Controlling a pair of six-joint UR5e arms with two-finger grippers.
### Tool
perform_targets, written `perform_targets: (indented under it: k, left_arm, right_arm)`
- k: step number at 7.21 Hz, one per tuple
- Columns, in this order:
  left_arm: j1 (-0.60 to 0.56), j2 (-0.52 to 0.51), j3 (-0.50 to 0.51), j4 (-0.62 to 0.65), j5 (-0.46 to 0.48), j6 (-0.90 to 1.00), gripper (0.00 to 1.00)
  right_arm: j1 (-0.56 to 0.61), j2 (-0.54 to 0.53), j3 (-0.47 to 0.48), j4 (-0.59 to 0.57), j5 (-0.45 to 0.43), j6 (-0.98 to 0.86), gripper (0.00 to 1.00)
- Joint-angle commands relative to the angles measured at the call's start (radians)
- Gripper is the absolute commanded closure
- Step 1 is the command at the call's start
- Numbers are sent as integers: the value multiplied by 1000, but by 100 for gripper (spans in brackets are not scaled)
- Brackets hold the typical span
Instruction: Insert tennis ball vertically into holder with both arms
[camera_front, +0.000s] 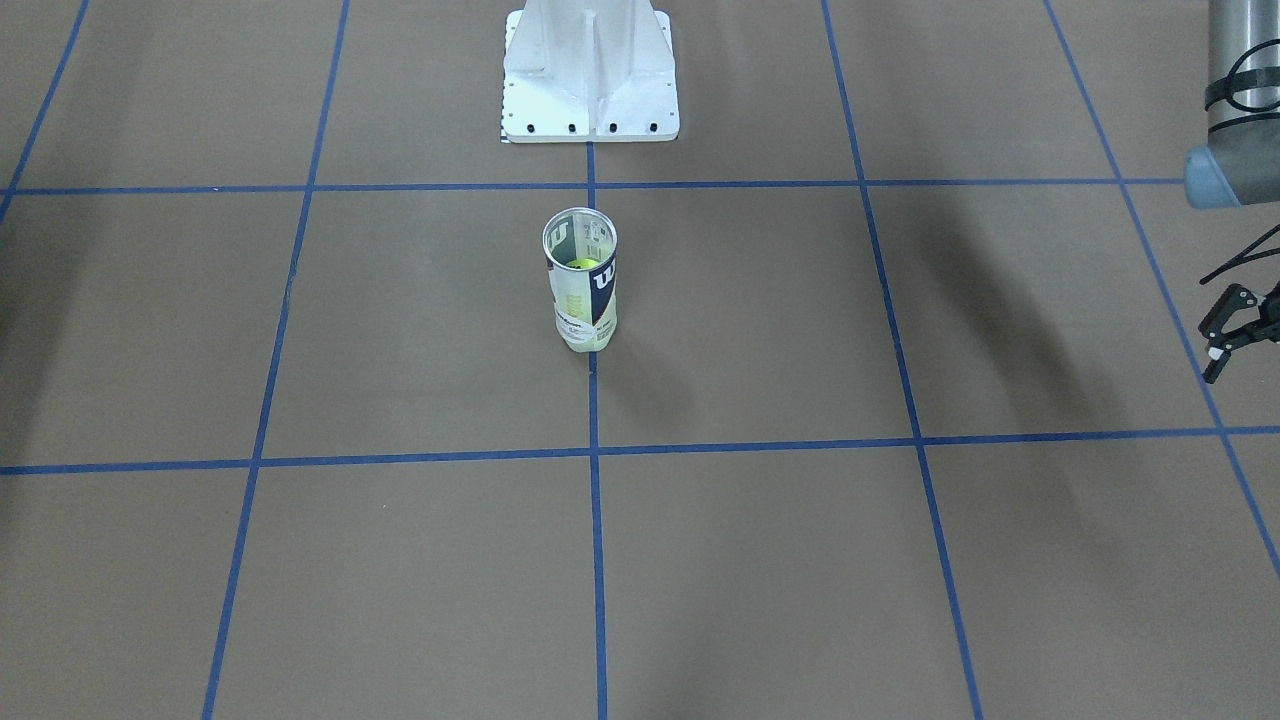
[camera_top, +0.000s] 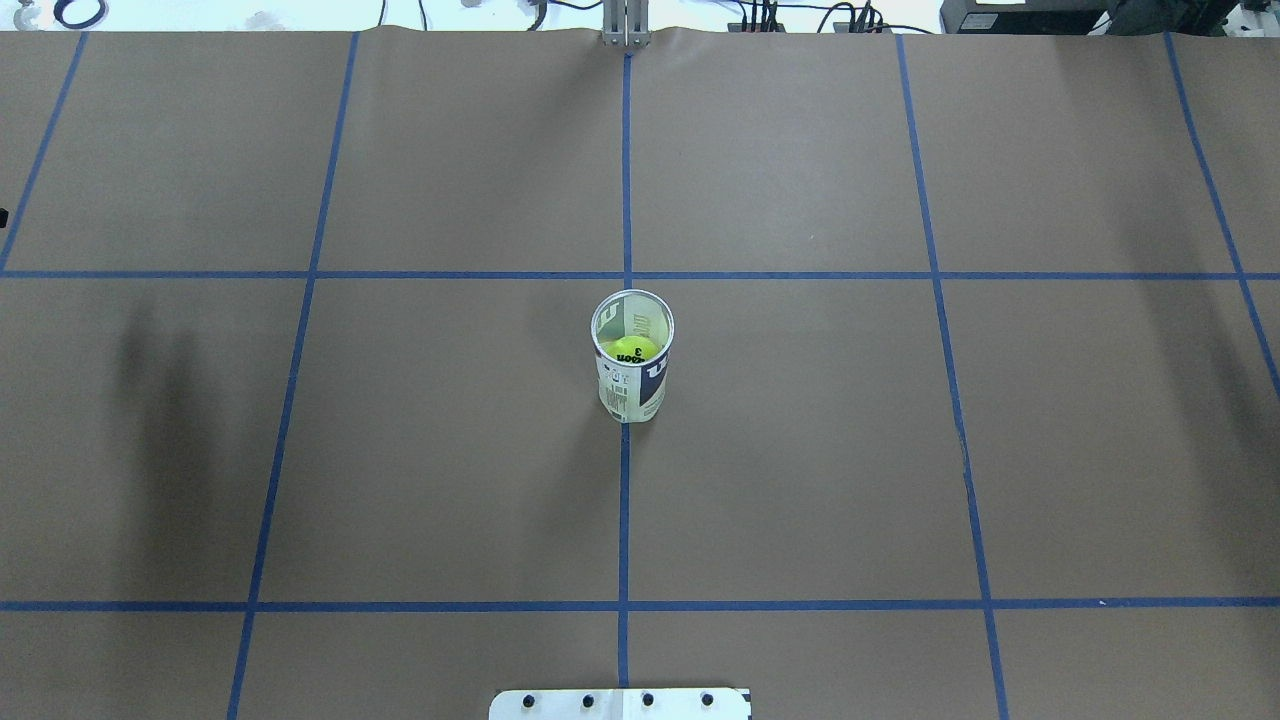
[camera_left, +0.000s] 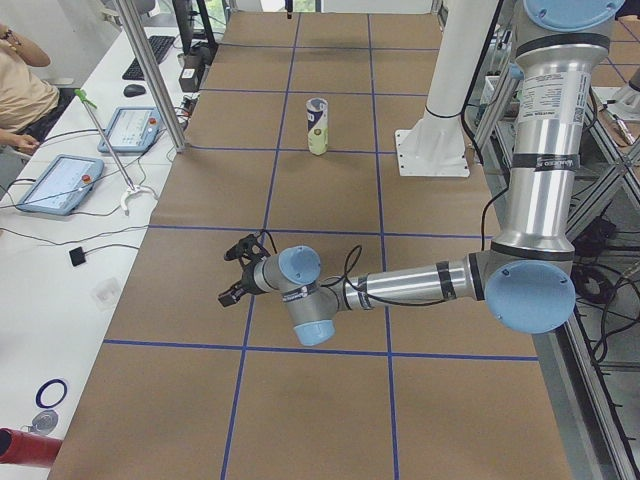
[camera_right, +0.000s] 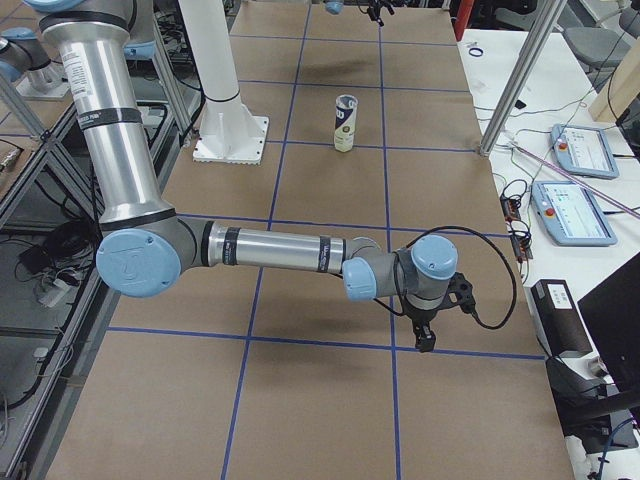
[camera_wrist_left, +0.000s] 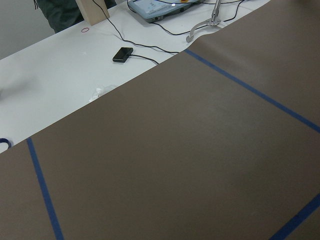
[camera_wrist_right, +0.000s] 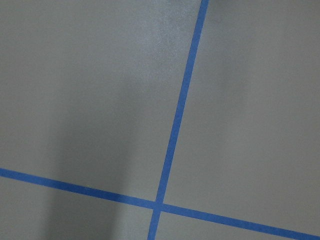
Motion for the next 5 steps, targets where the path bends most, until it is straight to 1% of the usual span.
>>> perform_targets:
  k: [1, 2, 3, 4, 5]
  left_arm:
    - [-33, 2, -4, 190, -35, 13, 1]
    - [-41, 18, -4, 229, -38, 14, 1]
    - [-45, 30, -2, 260, -85, 14, 1]
    - [-70, 32, -7, 310, -158, 16, 1]
    - [-97, 35, -16, 390, -223, 39, 1]
  right_arm:
    - [0, -1, 0, 0, 0, 2, 0]
    - [0, -3, 2, 0, 0, 3, 0]
    - [0, -6, 2, 2, 0, 3, 0]
    - [0, -7, 2, 2, 0, 3, 0]
    - [0, -10, 2, 2, 0, 3, 0]
